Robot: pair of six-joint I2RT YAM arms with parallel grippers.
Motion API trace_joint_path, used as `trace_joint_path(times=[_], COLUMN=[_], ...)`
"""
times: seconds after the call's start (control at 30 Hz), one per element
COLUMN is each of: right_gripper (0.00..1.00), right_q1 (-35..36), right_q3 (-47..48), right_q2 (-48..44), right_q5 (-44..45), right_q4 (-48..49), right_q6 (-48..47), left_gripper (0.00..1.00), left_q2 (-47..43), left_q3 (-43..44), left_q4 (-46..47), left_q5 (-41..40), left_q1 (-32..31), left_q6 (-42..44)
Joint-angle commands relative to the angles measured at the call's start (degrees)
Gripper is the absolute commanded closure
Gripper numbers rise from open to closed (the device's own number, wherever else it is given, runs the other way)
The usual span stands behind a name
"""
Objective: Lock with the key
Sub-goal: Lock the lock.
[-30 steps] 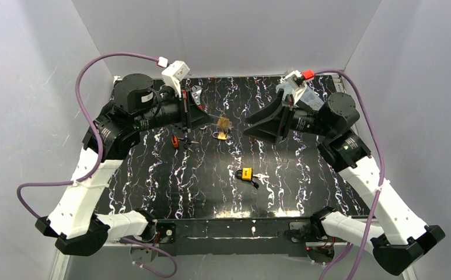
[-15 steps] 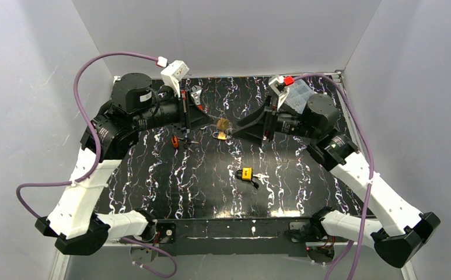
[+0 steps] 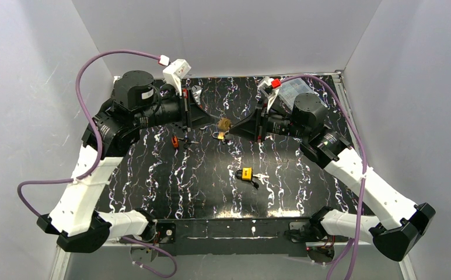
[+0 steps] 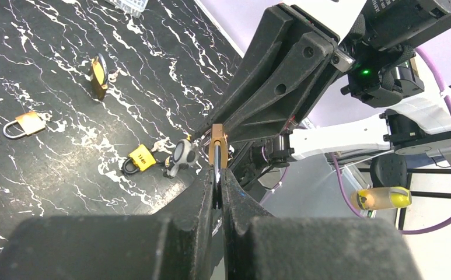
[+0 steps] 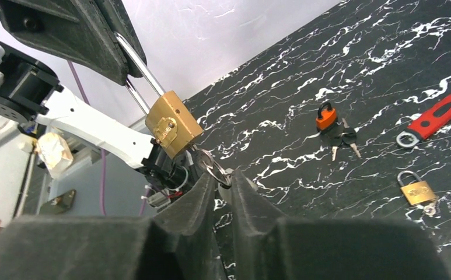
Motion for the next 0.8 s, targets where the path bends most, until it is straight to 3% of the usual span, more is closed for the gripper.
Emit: trace_joint_path(times=[0.0, 0.1, 0.63, 0.77], right_gripper=[0.85, 0.99, 0.99, 0.99], right_q1=[0.34, 0.33, 0.27, 0.93], right_q3=[2.98, 3.08, -3.8, -3.43], right_q2=[-0.35, -0.32, -4.82, -3.18], right_q5=[0.94, 0.84, 12.78, 12.53], right_q4=[1.0, 0.59, -7.38, -9.35], right_q6=[-0.71, -0.76, -4.41, -4.73], left_gripper=[1.0, 1.0, 1.0, 1.0], left_q2=[0.04, 0.18, 1.15, 1.34], left_q3=[2.3, 2.45, 7.06, 4.42], left_q4=[0.44, 0.3, -5.07, -7.98], left_q5=[1.95, 1.89, -1.25, -8.01], left_q1=[0.18, 0.18, 1.23, 1.23], left_q6=[-0.04, -0.03, 2.78, 2.99])
